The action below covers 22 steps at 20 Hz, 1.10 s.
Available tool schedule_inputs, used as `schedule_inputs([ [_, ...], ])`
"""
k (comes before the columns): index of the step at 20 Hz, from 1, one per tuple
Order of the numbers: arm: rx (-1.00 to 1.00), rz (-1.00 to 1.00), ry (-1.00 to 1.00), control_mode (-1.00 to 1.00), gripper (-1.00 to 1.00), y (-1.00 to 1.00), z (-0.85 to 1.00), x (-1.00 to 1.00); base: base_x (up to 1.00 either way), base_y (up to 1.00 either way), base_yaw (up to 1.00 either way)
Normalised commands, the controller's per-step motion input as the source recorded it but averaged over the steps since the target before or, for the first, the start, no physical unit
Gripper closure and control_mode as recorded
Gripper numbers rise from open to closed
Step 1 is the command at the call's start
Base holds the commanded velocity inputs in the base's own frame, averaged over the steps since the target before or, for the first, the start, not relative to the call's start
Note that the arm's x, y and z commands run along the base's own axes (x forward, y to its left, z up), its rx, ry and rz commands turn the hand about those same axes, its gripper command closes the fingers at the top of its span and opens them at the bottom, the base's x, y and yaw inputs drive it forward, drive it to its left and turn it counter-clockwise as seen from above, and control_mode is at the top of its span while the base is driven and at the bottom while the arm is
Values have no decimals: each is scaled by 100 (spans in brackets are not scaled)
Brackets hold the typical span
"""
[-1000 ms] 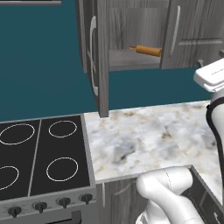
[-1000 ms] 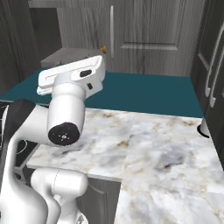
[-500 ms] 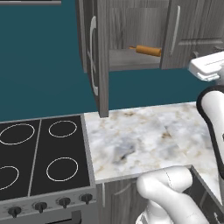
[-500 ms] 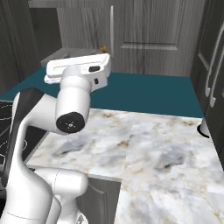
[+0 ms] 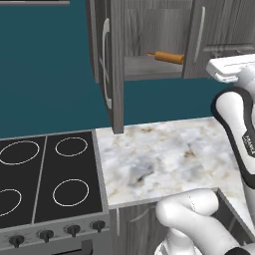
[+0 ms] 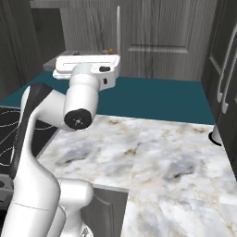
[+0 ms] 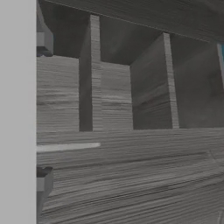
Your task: Open the cabinet, retrieve the rolling pin, and place it next to the meat on the cutting board to prepare for tenderizing.
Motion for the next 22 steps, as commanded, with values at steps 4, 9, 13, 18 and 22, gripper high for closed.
schedule_inputs([
  [4,0,0,2,-100,-100,-11,0,33,0,0,0],
  [9,0,0,5,-100,-100,-16,0,33,0,0,0],
  [13,0,0,7,-100,-100,-12,0,37,0,0,0],
  [18,0,-1,7,-100,-100,-6,0,40,0,0,0],
  [22,0,-3,6,-100,-100,-1,0,40,0,0,0],
])
